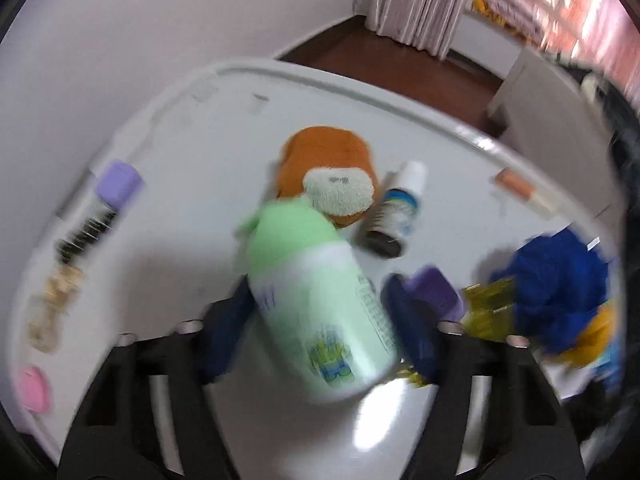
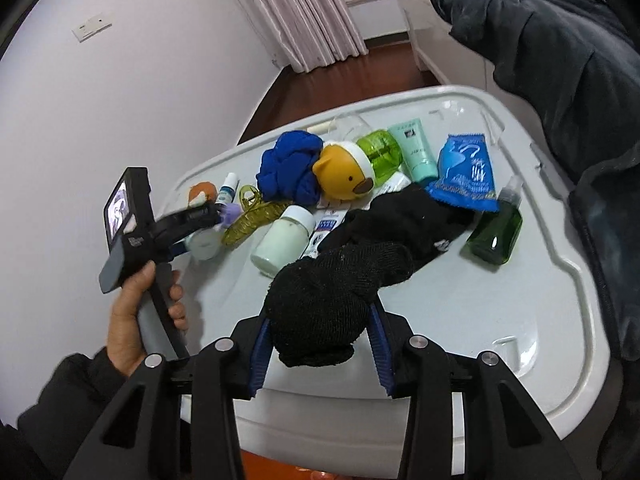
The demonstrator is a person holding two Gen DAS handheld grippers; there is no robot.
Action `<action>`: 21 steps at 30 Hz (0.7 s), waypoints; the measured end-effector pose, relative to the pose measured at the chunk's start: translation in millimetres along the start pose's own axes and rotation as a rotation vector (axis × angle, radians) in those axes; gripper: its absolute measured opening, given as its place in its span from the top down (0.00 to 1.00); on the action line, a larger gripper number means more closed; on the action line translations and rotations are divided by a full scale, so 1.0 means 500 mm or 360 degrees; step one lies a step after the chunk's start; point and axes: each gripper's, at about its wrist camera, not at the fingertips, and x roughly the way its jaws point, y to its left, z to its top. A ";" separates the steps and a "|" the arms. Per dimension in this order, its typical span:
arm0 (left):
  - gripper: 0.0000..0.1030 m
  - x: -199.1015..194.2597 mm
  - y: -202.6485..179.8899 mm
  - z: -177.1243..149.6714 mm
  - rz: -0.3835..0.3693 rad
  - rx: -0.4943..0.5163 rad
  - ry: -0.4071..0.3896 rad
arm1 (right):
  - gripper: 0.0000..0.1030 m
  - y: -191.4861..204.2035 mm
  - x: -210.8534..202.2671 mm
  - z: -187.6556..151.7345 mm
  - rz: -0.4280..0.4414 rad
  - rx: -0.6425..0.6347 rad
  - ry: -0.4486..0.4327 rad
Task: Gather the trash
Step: 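Grasp the black cloth with the right gripper while the left gripper grasps the green-capped jar, then release the green-capped jar into the bucket with the left gripper while the right gripper holds the black cloth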
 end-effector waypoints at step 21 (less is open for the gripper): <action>0.54 -0.368 0.149 -0.328 -0.0438 0.0684 -0.0100 | 0.59 0.073 -0.050 -0.099 0.0101 -0.0159 -0.0005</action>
